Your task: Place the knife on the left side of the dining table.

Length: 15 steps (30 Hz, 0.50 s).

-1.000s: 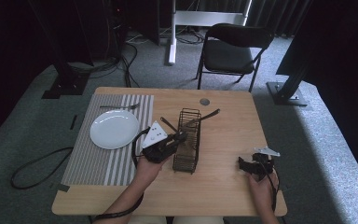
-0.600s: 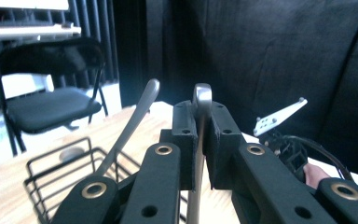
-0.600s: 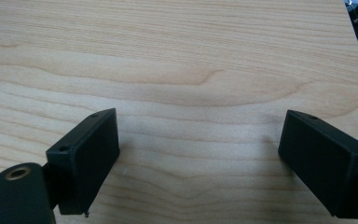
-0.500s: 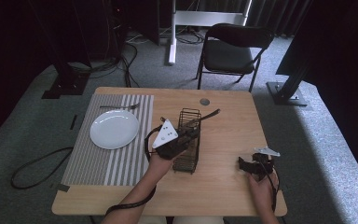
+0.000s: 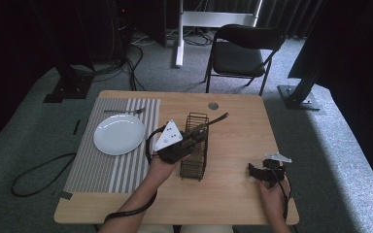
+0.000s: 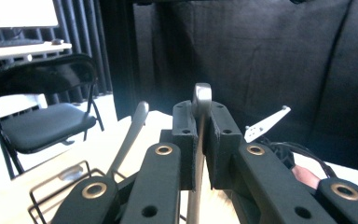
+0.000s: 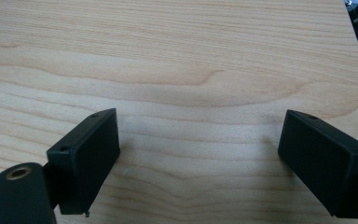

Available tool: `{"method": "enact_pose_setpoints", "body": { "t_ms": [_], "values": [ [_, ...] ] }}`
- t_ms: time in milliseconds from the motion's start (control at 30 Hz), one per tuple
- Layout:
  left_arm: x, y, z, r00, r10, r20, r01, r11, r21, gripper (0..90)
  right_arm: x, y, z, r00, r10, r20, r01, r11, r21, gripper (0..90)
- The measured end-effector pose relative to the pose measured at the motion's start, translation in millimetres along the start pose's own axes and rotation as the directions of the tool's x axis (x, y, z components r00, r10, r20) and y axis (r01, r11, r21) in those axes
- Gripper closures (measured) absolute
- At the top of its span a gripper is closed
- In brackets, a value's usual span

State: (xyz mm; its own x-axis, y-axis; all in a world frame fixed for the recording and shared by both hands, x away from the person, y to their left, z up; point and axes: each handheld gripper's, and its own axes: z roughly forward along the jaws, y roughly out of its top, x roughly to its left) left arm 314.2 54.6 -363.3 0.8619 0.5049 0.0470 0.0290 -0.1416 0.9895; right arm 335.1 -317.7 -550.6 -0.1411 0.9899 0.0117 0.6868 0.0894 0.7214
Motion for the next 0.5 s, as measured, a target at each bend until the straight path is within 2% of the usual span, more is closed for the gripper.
{"method": "enact_pose_setpoints", "body": {
  "t_ms": [100, 167, 233, 267, 333, 500],
  "values": [
    [-3.4, 16.2, -7.5, 0.9998, 0.017, 0.009, -0.017, 0.9998, -0.008, 84.0, 0.1, 0.0, 0.0, 1.0, 0.001, 0.0, -0.001, 1.0, 0.001, 11.6],
    [-5.9, 25.9, -12.5, 0.9998, 0.02, 0.0, -0.02, 0.9996, -0.018, 84.0, 0.1, -0.1, 0.1, 1.0, 0.0, 0.001, 0.0, 1.0, -0.001, 11.6],
    [-5.9, 25.9, -12.5, 0.9998, 0.02, 0.0, -0.02, 0.9996, -0.018, 84.0, 0.0, -0.1, 0.1, 1.0, 0.0, 0.0, 0.0, 1.0, -0.001, 11.6],
    [-8.3, 45.0, -22.6, 0.9999, 0.013, 0.011, -0.013, 0.9992, -0.037, 84.1, 0.0, -0.1, 0.1, 1.0, 0.0, 0.001, 0.0, 1.0, -0.001, 11.6],
    [-9.3, 55.7, -28.7, 0.9999, 0.001, 0.014, -0.001, 0.9985, -0.056, 84.0, 0.0, 0.0, 0.0, 1.0, 0.0, 0.001, 0.0, 1.0, 0.0, 11.6],
    [-13.5, 82.3, -44.8, 0.9997, 0.002, 0.025, 0.0, 0.9962, -0.087, 84.0, 0.0, -0.1, 0.1, 1.0, 0.0, 0.0, 0.0, 1.0, -0.001, 11.6]
  ]
}}
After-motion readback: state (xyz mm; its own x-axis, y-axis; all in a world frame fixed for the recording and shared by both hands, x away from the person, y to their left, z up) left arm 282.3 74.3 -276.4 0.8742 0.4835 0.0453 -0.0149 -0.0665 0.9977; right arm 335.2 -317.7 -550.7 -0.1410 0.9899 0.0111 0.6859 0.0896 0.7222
